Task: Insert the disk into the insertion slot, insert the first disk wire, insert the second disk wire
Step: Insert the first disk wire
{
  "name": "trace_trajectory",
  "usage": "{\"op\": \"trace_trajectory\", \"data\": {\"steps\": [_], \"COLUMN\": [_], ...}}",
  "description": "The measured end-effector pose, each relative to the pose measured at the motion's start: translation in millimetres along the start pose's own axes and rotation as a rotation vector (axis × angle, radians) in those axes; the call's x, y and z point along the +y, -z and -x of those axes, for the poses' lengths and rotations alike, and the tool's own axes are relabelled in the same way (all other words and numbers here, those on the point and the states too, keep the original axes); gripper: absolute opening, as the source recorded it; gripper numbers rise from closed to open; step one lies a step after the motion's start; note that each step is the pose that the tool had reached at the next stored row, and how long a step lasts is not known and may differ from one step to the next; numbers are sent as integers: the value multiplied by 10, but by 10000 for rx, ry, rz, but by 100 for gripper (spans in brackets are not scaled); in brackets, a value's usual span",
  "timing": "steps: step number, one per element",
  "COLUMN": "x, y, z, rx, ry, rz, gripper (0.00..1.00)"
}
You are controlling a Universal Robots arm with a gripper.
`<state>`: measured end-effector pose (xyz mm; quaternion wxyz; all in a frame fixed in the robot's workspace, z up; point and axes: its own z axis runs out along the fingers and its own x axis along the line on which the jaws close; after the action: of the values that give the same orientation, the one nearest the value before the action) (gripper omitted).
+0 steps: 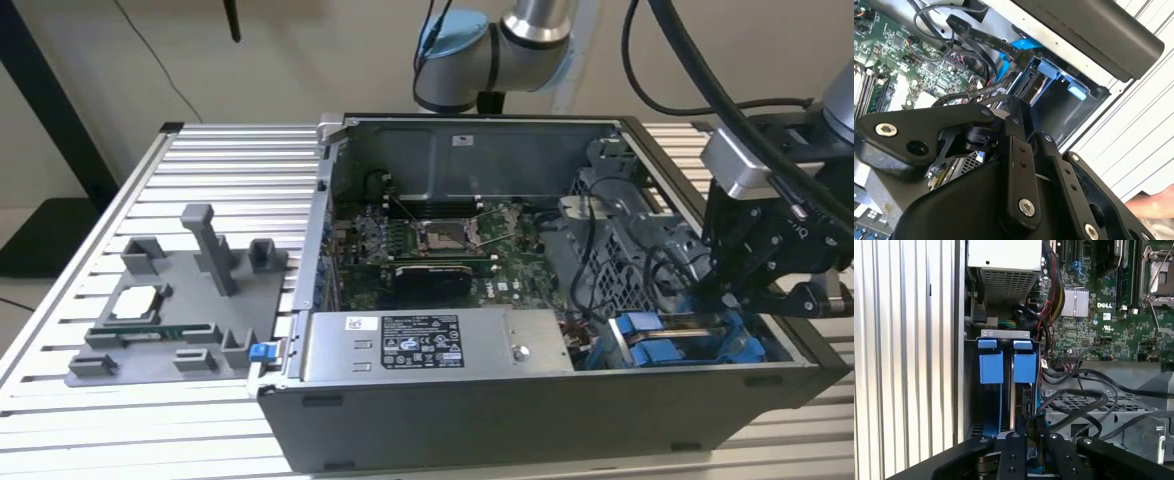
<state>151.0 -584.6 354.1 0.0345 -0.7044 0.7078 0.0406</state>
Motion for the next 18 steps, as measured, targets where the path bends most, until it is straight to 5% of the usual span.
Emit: {"op": "trace_trajectory", "data": {"steps": [18], "x": [-82], "y": [-149], "z": [34], "rx": [-1], "ry": [0], "rz": [-1], "gripper": [0]}}
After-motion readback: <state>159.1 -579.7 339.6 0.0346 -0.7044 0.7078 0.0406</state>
